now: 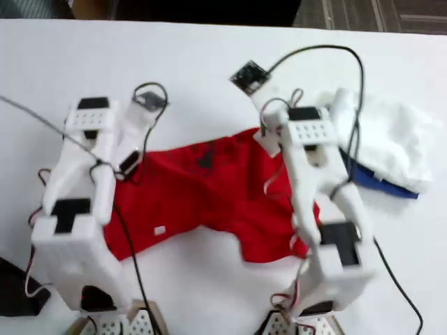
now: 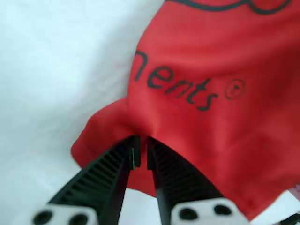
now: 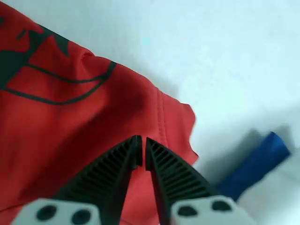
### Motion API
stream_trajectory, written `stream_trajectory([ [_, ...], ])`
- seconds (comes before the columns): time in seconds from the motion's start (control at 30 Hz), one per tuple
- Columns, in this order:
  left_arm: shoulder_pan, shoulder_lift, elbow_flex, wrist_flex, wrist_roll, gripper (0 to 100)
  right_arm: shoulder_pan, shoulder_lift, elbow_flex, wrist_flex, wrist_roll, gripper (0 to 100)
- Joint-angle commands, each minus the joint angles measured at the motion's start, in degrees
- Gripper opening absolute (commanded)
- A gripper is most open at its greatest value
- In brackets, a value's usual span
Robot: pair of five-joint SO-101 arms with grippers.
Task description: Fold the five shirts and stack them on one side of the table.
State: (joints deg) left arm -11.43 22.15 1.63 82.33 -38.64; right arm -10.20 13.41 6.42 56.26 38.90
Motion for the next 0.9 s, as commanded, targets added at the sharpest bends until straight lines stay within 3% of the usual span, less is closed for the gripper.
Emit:
stream_trajectory([
  [0.0, -0.70, 6.95, -6.02, 4.75, 0.53, 5, -0.04, 7.16, -8.97, 2.07, -0.53, 2.1],
  [0.27, -8.79, 23.91, -33.54, 18.73, 3.60, 5, 2.86, 17.36, -19.96, 2.07, -0.18, 2.1],
  [0.4, -10.55, 31.74, -49.54, 19.96, 4.75, 5, 4.53, 22.99, -27.52, 2.33, -0.09, 2.1],
  [0.67, -4.84, 38.07, -66.07, 19.96, 4.75, 5, 5.58, 29.58, -41.58, 11.82, 0.00, 2.1],
  [0.87, -2.55, 31.38, -68.18, 20.13, 5.01, 5, 5.67, 27.65, -52.75, 24.40, -0.44, 2.1],
])
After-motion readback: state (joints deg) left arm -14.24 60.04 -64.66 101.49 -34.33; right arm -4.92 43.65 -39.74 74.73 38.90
